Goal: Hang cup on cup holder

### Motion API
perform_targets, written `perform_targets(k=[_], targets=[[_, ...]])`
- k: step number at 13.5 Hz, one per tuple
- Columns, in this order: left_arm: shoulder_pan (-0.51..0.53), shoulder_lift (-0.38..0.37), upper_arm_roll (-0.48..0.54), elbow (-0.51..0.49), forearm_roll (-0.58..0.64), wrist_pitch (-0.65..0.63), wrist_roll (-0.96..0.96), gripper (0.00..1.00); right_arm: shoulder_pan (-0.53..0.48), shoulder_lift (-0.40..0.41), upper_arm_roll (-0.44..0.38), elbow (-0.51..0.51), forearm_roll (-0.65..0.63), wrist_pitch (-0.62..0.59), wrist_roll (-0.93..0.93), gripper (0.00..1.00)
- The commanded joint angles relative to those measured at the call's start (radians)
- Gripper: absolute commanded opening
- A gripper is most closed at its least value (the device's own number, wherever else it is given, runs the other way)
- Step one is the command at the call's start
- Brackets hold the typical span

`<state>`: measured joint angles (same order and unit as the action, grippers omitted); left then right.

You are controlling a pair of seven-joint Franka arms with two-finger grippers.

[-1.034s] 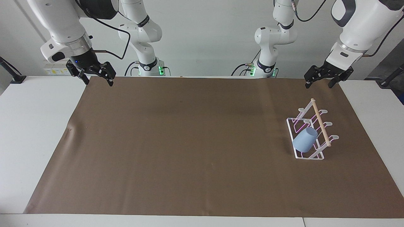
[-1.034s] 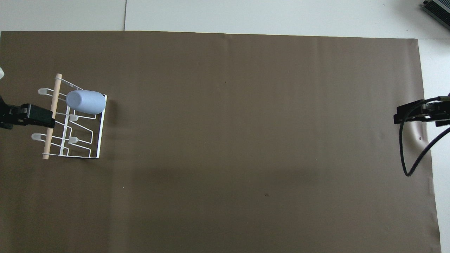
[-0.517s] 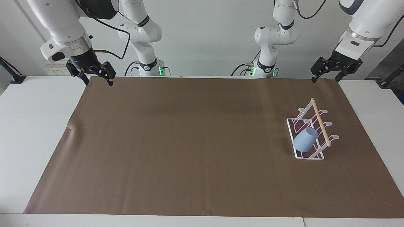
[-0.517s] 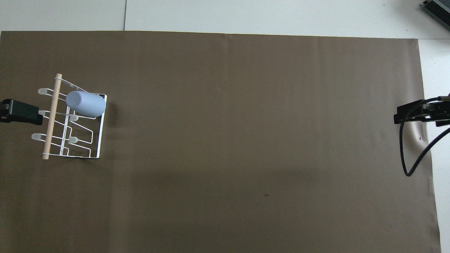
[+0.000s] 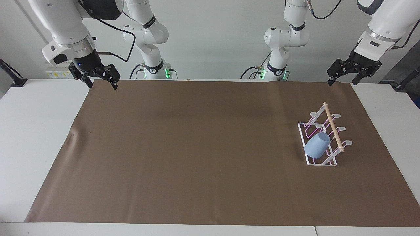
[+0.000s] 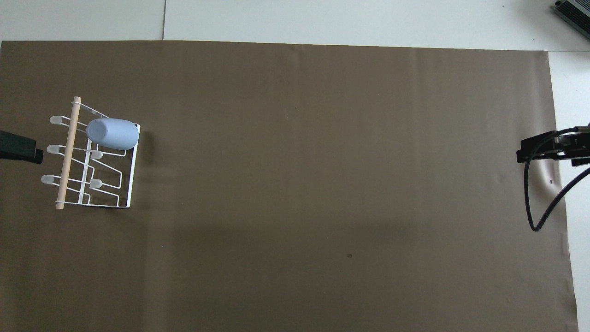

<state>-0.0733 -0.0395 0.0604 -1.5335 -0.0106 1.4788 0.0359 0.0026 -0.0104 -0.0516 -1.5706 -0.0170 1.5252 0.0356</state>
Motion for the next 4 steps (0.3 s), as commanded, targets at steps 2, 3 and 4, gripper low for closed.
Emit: perform_targets(k=[2, 3, 4], targets=[[-0.008, 0.003, 0.009, 0.021, -0.006, -0.012, 0.053, 1.0, -0.012, -0.023, 0.003, -0.034, -0.001, 0.027, -0.016, 1.0], [-0.01, 0.003, 0.007, 0.023, -0.008, -0.009, 0.053, 1.0, -0.012, -0.023, 0.003, -0.034, -0.001, 0.027, -0.016, 1.0], [-0.01, 0.003, 0.007, 0.021, -0.008, -0.006, 0.053, 1.0, -0.012, -0.023, 0.003, -0.034, -0.001, 0.027, -0.016, 1.0]])
